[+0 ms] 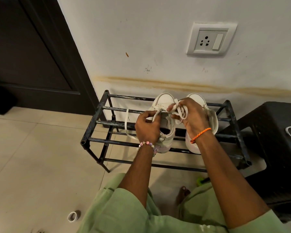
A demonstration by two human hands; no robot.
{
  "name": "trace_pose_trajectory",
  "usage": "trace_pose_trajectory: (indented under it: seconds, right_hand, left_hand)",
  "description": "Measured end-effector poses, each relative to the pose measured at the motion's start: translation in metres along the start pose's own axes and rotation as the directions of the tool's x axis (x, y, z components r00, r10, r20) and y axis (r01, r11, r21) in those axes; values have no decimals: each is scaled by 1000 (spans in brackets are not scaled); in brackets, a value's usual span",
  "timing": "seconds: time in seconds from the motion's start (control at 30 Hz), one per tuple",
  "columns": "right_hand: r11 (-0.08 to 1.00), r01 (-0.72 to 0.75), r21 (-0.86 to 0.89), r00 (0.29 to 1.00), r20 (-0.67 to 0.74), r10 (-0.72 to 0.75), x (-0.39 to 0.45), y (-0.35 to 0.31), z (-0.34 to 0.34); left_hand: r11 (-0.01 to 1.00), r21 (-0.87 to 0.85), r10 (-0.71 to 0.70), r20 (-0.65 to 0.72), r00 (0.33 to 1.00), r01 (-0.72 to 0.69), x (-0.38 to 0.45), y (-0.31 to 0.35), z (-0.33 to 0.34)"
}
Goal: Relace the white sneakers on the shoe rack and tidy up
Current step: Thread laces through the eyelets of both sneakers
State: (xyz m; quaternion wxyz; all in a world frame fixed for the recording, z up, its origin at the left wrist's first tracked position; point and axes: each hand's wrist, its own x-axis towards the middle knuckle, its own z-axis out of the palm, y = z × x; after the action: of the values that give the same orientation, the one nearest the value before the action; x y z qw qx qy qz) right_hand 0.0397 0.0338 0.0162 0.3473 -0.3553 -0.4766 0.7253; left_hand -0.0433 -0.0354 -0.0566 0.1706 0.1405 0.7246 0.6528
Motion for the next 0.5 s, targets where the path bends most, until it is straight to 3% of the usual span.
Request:
trace_pose_trajectory:
  seconds: [0.07,0.13,0.2,0.27,0.37,0.43,0.5]
  right_hand:
    - [903,183,-388,980,2,-198,-1,11,1]
    - [602,353,-716,923,162,-349,-1,21,1]
    - [298,380,-876,908,292,-300,0,25,3]
    - [135,330,-934,924,291,-248,0,24,5]
    - [93,285,-954,933,254,-255,-1,23,5]
    - [194,313,-930,925,252,-284,-3,21,3]
    - [363,303,-881,929,187,-321,-4,9,1]
  left_hand:
    - [1000,-2,9,3,1000,-9,0,-1,0]
    - [1000,-1,22,12,1000,-22,1,-2,0]
    - [1000,0,11,14,1000,-11,1,-1,-1]
    - [1000,8,2,10,1000,-2,1,-1,-1]
    - [1000,9,2,16,1000,-2,0,0,-1]
    - [1000,-4,-2,16,1000,2,0,1,-2]
    - [1000,10,-2,13,1000,2,0,2,-2]
